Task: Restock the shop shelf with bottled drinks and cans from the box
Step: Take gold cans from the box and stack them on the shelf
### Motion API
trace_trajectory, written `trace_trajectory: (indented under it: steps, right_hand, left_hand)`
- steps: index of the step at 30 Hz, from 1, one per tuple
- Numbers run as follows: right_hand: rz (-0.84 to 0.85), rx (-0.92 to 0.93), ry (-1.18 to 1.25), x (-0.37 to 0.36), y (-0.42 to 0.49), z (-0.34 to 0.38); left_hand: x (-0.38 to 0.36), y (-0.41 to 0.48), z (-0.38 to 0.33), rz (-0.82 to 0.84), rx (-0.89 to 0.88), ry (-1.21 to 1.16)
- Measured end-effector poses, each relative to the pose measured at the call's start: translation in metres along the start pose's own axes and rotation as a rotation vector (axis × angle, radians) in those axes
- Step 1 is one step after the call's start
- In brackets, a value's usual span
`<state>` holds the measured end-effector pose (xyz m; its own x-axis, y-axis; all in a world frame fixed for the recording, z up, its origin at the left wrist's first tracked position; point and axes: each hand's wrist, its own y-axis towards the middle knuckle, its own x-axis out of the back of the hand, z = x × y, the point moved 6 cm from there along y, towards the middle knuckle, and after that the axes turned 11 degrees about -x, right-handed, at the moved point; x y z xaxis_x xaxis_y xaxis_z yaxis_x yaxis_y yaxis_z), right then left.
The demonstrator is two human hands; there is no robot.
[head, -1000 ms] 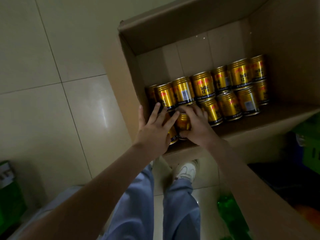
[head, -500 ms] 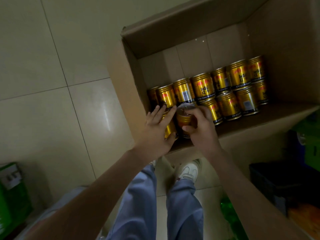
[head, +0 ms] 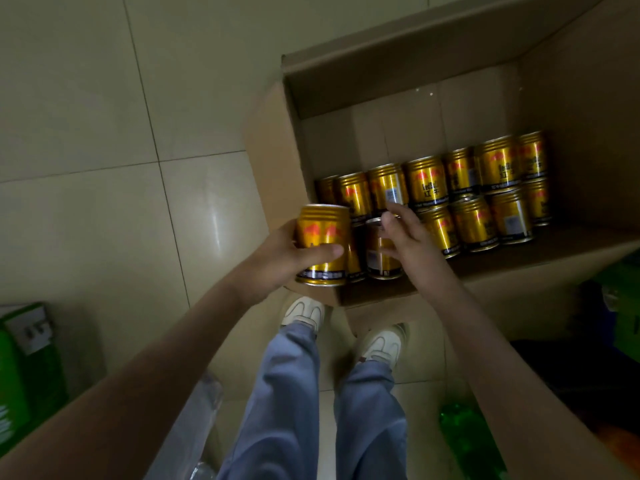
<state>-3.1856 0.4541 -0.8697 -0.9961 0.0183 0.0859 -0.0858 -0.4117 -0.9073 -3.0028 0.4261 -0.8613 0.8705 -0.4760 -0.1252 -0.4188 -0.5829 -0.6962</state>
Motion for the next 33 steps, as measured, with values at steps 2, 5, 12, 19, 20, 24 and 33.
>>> trace_trajectory:
  steps: [2, 5, 12, 19, 20, 24, 33]
  right_hand:
    - [-0.142, -0.045, -0.279, 0.000, 0.018, -0.013]
    - [-0.311, -0.019, -0.501, -0.002, 0.034, -0.025]
    - [-0.401, -0.169, -0.622, 0.007, 0.049, -0.053]
    - [-0.425, 0.012, -0.422, 0.003, 0.008, -0.032]
    - [-0.425, 0.022, -0.379, 0.006, -0.006, -0.021]
    - [-0.370, 0.059, -0.149, 0.022, -0.085, 0.040]
    - [0.008, 0.272, 0.440, 0.071, -0.371, 0.190]
  left_hand:
    - [0.018, -0.007, 0.013, -0.058, 0.031, -0.066]
    - [0.043, -0.015, 0.032, -0.162, 0.067, -0.117]
    - [0.044, -0.023, 0.053, -0.248, 0.073, -0.293]
    - [0.007, -0.035, 0.015, -0.239, 0.032, -0.358]
    - [0.003, -0.041, 0.003, -0.233, 0.025, -0.353]
    - [-0.006, -0.081, -0.069, -0.180, -0.018, -0.280]
    - [-0.047, -0.257, -0.311, -0.041, -0.197, -0.169]
